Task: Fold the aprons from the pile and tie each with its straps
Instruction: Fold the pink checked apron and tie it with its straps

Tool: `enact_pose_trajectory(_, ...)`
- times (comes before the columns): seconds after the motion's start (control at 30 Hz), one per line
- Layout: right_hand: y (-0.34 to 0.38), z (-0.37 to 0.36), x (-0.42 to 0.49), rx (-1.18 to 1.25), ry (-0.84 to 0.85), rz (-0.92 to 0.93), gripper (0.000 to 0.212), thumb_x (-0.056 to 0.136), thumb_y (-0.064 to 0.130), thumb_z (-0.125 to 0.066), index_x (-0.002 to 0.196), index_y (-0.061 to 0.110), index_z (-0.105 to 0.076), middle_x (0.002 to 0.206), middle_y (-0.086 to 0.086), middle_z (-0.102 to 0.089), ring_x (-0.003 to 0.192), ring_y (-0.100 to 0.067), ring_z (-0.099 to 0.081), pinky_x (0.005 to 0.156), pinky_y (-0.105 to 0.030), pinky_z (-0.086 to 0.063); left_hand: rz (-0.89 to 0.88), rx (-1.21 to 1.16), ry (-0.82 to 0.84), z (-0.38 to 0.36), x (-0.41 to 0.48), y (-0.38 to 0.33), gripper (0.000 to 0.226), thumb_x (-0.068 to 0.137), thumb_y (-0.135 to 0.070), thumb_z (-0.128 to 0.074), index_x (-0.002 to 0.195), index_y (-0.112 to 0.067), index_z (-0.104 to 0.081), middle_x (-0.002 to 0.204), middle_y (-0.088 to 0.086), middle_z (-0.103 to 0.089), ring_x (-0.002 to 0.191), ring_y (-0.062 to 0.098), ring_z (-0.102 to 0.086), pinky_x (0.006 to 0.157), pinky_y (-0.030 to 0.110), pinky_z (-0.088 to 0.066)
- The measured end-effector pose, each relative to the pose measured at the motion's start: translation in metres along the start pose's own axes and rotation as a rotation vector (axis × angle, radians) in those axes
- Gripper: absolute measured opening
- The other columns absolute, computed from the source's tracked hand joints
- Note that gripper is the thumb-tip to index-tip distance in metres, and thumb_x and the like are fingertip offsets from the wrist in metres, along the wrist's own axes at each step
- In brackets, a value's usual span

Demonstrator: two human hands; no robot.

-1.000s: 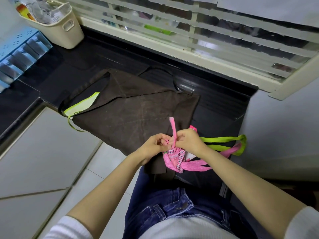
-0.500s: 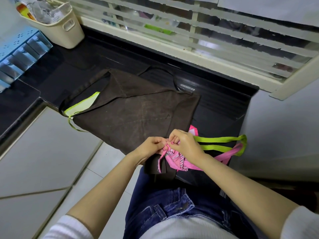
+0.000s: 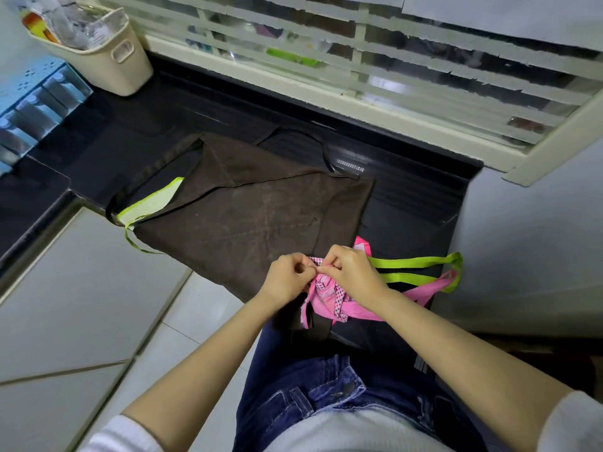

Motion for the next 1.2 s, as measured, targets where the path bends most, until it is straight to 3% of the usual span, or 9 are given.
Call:
enact_pose_trajectory(0.1, 0.001, 0.001, 0.0, 0.015, 0.004, 0.003, 0.016, 0.083, 0.017, -0.071, 0.077, 0.009, -0.059, 0.063, 0.011, -0.054, 0.061, -0.012, -0.057, 0.058, -0.029, -0.046, 0.006, 0.039, -0.034, -0.003, 0.003, 0.001, 0.017, 0.087, -0.012, -0.056, 0.07, -0.016, -0.059, 0.072, -0.001, -0.059, 0.066, 0.013, -0.052, 0.072, 0.029, -0.044)
enact_pose_trajectory(0.17, 0.005, 0.002, 0.0, 0.03, 0.025, 0.022, 0.016, 0.082, 0.018, -0.072, 0.077, 0.007, -0.061, 0.064, 0.012, -0.055, 0.059, -0.007, -0.055, 0.057, -0.023, -0.044, 0.166, -0.225, 0.038, -0.006, 0.002, 0.001, 0.025, 0.09, -0.011, -0.048, 0.066, -0.016, -0.056, 0.067, 0.001, -0.053, 0.065, 0.015, -0.047, 0.066, 0.029, -0.042)
enact_pose_trajectory(0.27, 0.013, 0.002, 0.0, 0.01, 0.066, 0.075, 0.016, 0.083, 0.019, -0.071, 0.077, 0.009, -0.06, 0.071, 0.015, -0.052, 0.062, -0.003, -0.052, 0.061, -0.023, -0.045, 0.394, -0.615, 0.145, -0.009, -0.003, -0.002, 0.026, 0.092, -0.008, -0.04, 0.072, -0.011, -0.056, 0.064, 0.003, -0.051, 0.06, 0.014, -0.046, 0.059, 0.02, -0.046)
enact_pose_trajectory(0.37, 0.015, 0.001, 0.001, 0.003, 0.079, 0.088, 0.017, 0.083, 0.018, -0.071, 0.075, 0.012, -0.058, 0.073, 0.014, -0.051, 0.065, -0.006, -0.053, 0.064, -0.028, -0.046, 0.446, -0.763, 0.18, -0.01, -0.005, -0.002, 0.025, 0.094, -0.007, -0.039, 0.08, -0.007, -0.059, 0.07, 0.005, -0.054, 0.066, 0.014, -0.051, 0.076, 0.027, -0.052)
enact_pose_trajectory(0.6, 0.003, 0.003, -0.002, 0.071, 0.039, 0.04, 0.019, 0.081, 0.017, -0.072, 0.075, 0.006, -0.059, 0.074, 0.005, -0.06, 0.071, -0.013, -0.06, 0.066, -0.032, -0.051, 0.27, -0.598, 0.22, -0.006, -0.007, 0.003, 0.021, 0.095, -0.009, -0.047, 0.078, -0.014, -0.059, 0.077, 0.003, -0.059, 0.071, 0.012, -0.059, 0.074, 0.024, -0.047)
enact_pose_trajectory(0.8, 0.007, 0.003, -0.004, 0.109, 0.097, 0.054, 0.015, 0.081, 0.016, -0.073, 0.076, 0.009, -0.061, 0.076, 0.0, -0.064, 0.074, -0.016, -0.062, 0.066, -0.028, -0.049, 0.454, -0.763, 0.283, -0.009, -0.012, 0.006, 0.017, 0.092, -0.017, -0.046, 0.075, -0.018, -0.051, 0.07, -0.001, -0.046, 0.067, 0.011, -0.05, 0.068, 0.029, -0.04)
enact_pose_trajectory(0.97, 0.007, 0.0, -0.001, 0.064, 0.11, 0.048, 0.019, 0.08, 0.017, -0.074, 0.069, 0.017, -0.058, 0.076, 0.0, -0.065, 0.073, -0.015, -0.061, 0.066, -0.027, -0.048, 0.527, -0.802, 0.229, -0.011, -0.012, -0.001, 0.027, 0.092, -0.013, -0.037, 0.068, -0.018, -0.048, 0.065, -0.001, -0.048, 0.067, 0.013, -0.047, 0.069, 0.031, -0.04)
enact_pose_trajectory(1.1, -0.005, 0.005, 0.0, 0.1, 0.099, -0.032, 0.017, 0.08, 0.015, -0.073, 0.07, 0.015, -0.06, 0.072, 0.001, -0.065, 0.068, -0.007, -0.06, 0.062, -0.018, -0.048, 0.341, -0.663, 0.006, 0.007, 0.0, 0.001, 0.031, 0.098, -0.004, -0.037, 0.072, -0.02, -0.04, 0.073, 0.0, -0.045, 0.069, 0.01, -0.045, 0.066, 0.025, -0.04)
enact_pose_trajectory(1.2, -0.011, 0.011, -0.002, 0.076, 0.07, -0.061, 0.013, 0.081, 0.013, -0.072, 0.074, 0.01, -0.062, 0.071, 0.004, -0.063, 0.065, -0.001, -0.057, 0.058, -0.009, -0.045, 0.164, -0.411, -0.013, 0.023, 0.003, 0.003, 0.019, 0.096, 0.0, -0.043, 0.09, -0.017, -0.051, 0.079, -0.001, -0.046, 0.072, 0.008, -0.045, 0.067, 0.016, -0.04)
Point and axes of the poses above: each hand's wrist, its own x-axis towards the middle knuckle, its own z-axis out of the back of the hand, y = z × x, the point moved 2 cm from there along x, towards the middle knuckle
